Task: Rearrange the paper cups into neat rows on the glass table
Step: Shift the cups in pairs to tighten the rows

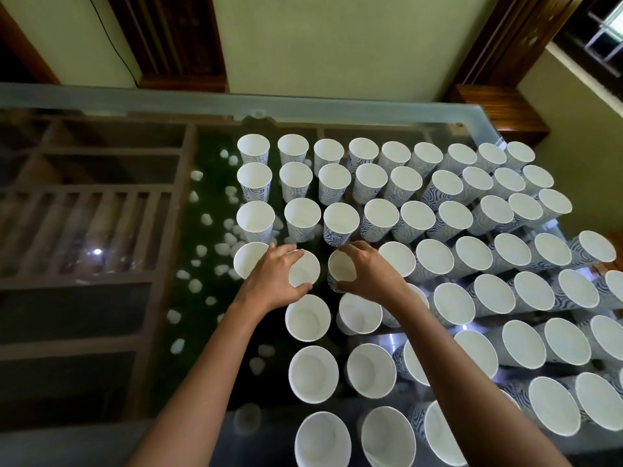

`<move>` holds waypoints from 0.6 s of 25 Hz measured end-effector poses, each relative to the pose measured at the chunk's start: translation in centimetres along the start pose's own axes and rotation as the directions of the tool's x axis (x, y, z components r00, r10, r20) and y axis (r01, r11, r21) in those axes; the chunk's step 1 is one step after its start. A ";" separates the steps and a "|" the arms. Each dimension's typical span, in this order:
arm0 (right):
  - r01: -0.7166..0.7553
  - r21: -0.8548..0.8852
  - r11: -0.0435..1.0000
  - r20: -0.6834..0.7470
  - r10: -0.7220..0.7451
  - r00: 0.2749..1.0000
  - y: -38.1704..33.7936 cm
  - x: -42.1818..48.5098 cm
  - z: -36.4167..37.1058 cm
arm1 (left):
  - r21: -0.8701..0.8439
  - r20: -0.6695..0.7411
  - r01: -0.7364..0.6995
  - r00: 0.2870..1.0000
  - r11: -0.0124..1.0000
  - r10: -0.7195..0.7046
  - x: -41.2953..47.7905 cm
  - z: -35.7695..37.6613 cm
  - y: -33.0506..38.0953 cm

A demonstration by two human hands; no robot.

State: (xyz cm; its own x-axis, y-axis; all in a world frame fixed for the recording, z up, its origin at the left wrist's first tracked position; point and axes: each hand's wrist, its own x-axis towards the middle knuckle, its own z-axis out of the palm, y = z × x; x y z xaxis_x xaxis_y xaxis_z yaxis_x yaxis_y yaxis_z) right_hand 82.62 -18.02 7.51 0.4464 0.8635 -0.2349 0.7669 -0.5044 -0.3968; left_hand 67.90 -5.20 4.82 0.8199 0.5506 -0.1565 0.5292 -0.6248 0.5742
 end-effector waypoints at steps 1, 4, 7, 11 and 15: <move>0.000 0.002 1.000 -0.003 0.000 1.000 0.0 0.0 -0.1 | 0.000 0.004 0.006 1.000 1.000 -0.006 0.0 0.0 0.0; 0.012 -0.012 1.000 0.000 -0.012 1.000 0.1 -0.1 -0.1 | -0.007 -0.012 0.007 1.000 1.000 -0.007 -0.3 -0.1 -0.1; 0.039 -0.009 0.999 -0.025 -0.039 0.999 -0.5 0.0 0.0 | -0.028 -0.068 -0.004 0.998 1.000 0.002 -0.8 -0.7 -0.4; 0.103 0.021 0.994 -0.037 -0.102 0.994 -2.4 0.8 0.5 | 0.010 -0.166 0.039 0.985 0.999 -0.037 -1.5 -2.0 -2.1; 0.150 0.034 0.988 -0.005 -0.150 0.989 -4.9 1.6 1.6 | 0.024 -0.190 0.102 0.977 0.995 -0.095 -1.8 -3.0 -3.8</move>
State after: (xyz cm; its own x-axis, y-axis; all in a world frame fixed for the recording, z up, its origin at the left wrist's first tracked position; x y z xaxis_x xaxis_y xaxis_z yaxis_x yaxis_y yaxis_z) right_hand 78.84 -14.17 7.61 0.3286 0.9294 -0.1677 0.8090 -0.3687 -0.4579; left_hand 63.74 -2.12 5.34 0.7094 0.7027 -0.0552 0.6149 -0.5786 0.5359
